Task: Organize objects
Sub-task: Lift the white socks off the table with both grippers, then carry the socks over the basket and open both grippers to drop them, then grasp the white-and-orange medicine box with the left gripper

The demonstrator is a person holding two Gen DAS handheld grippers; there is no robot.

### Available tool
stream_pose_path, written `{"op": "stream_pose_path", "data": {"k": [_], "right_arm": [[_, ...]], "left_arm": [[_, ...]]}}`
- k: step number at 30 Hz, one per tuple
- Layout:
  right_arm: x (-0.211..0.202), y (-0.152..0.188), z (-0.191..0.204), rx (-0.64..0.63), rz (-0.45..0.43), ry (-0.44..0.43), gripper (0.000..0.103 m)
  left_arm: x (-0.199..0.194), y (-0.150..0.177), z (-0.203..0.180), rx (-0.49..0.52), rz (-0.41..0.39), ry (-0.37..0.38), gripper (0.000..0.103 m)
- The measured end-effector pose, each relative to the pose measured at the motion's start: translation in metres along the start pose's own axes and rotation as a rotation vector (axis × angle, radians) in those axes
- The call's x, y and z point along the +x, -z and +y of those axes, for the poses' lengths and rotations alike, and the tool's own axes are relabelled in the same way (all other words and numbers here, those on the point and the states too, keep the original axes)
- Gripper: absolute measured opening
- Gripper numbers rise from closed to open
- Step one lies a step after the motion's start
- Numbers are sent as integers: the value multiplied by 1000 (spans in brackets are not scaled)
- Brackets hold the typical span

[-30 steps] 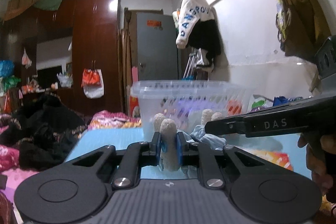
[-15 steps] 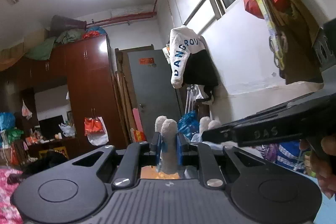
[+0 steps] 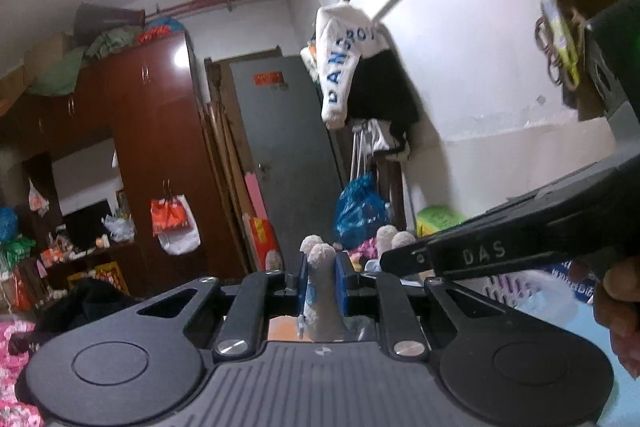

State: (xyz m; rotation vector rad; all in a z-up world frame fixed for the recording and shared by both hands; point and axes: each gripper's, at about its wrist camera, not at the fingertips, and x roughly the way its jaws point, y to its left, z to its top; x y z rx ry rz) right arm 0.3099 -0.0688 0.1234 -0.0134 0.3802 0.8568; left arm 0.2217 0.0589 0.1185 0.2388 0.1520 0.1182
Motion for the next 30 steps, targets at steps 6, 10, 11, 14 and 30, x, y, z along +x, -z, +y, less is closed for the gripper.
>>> {"op": "stream_pose_path", "data": {"k": [6,10,11,14,30], "right_arm": [[21,11,-1,8,58,24,17],[28,14,-4,14,117,30,36],[25,15,-5,13,118,50,55],[4,16,-9,-14,66,122,86],[-188,210,-26,5,-20,-82,103]], "left_arm": [[21,15,14,-27,64,-12,18],[26,23,15,-15,89,-22,21],[22,25,14,-3,81,-36,26],[7,27,16,-18,49,-72,59],[-121,141,-35,-120,53,322,81]]}}
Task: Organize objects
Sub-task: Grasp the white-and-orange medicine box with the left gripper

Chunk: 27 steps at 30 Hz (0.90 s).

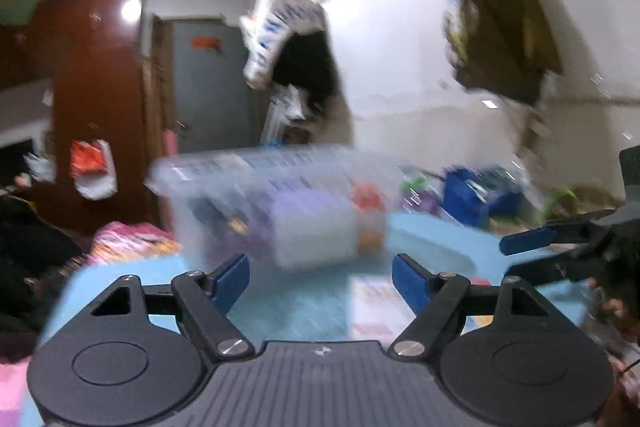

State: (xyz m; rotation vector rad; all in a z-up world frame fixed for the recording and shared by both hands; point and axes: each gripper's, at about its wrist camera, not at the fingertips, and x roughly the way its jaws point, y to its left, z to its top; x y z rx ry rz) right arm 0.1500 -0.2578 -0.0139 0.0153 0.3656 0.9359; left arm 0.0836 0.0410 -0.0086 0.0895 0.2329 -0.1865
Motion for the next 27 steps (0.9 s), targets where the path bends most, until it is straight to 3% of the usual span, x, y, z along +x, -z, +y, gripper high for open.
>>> {"op": "stream_pose_path", "data": {"k": [11,13,17,22,25,27], "right_arm": [[19,21,20,-111,19,-29,99],[19,28,18,-117,20,-34,95],[21,29,18,-131,19,-30,85],[19,30,14,-143,8,-4,72],[17,30,8,-142,-3,14,59],[15,30,1,-128,-6,-15,56]], "left_arm": [[13,26,-9,65,138,146,73],[19,31,-13,92,179,163,68],[19,31,-16,89,178,167,65],[14,33,-19,105,153,179,54],[5,35,-17,104,138,219,49],[0,36,-13,94,136,238,44]]}}
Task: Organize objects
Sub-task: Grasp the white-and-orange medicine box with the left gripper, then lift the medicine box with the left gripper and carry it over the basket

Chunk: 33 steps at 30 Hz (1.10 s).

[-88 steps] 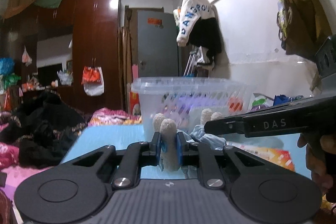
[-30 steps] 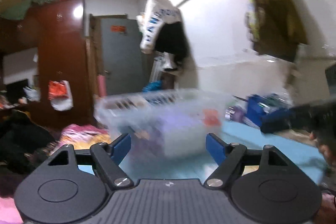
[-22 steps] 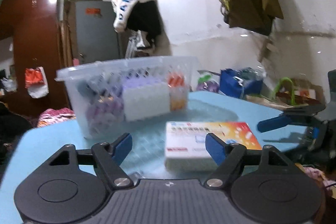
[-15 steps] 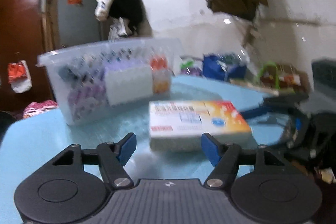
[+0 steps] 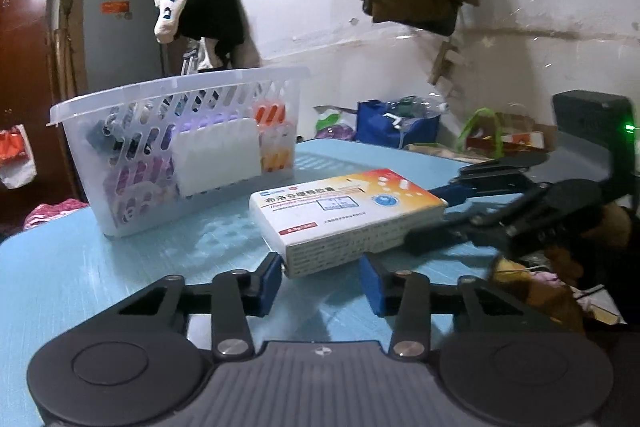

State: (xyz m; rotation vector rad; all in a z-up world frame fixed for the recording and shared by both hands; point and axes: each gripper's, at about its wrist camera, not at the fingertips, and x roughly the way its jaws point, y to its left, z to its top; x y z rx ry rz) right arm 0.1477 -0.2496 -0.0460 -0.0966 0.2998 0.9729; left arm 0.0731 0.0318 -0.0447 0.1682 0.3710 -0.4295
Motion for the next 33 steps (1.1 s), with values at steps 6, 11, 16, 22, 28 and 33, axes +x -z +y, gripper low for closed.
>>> {"op": "stream_pose_path", "data": {"k": [6,11,16,22,28,33], "right_arm": [[-2,0,0,-23,-6,-11,55],[-5,0,-1,-27,-7,-20,52],[-9,-2,-3,-27,-24,-17,49],[-16,-8,-1,-45,-48,-11,46],[-22,-17,4,-79,-76,-5,45],[-24,-28,7,-111,-99,11,44]], "left_arm": [[-2,6,9,-52,-8,48,44],[-2,8,12,-96,-26,52,39],[-2,11,12,-114,-62,14,27],[-10,8,5,-100,-90,-10,26],[-21,1,-2,-69,-116,-34,26],[-31,-8,-8,-41,-147,-67,26]]}}
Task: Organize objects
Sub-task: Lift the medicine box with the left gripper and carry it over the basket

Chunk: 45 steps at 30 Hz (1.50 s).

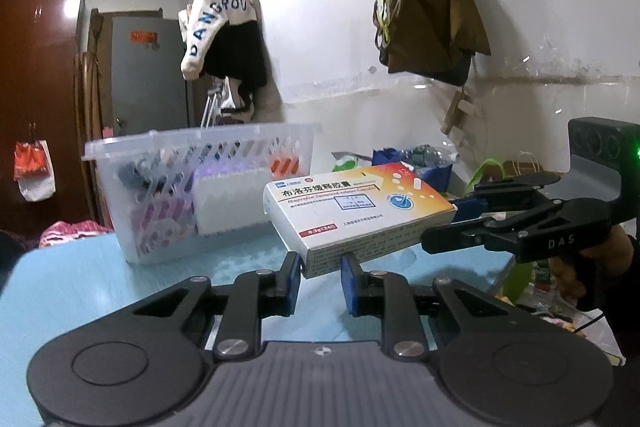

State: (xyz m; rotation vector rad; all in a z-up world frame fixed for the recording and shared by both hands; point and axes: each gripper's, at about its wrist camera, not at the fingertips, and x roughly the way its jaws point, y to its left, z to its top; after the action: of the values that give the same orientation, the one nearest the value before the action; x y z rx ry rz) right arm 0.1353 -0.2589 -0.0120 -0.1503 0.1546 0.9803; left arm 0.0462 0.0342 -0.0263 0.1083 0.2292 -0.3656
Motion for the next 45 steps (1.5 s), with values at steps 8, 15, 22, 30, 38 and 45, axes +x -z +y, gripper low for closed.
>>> {"op": "stream_pose_path", "data": {"k": [8,15,22,30,38,45], "right_arm": [[7,-41,-12,-30,-40,6,44],[26,-80,-31,-54,-74,28,43],[42,-93,-47,-33,-77,38,43],[42,-90,-45,-19,-76,47,43],[43,-92,-42,-30,-64,58,43],[44,-93,-40,-36,-58,66,43]], "left_arm": [[-1,-34,1,46,-33,-49,26],[8,-82,11,97,-61,-96,26],[23,-108,18,115,-66,-127,26],[35,-110,26,103,-54,-134,26],[40,-110,28,97,-52,-138,26],[41,-111,29,99,-52,-142,26]]}}
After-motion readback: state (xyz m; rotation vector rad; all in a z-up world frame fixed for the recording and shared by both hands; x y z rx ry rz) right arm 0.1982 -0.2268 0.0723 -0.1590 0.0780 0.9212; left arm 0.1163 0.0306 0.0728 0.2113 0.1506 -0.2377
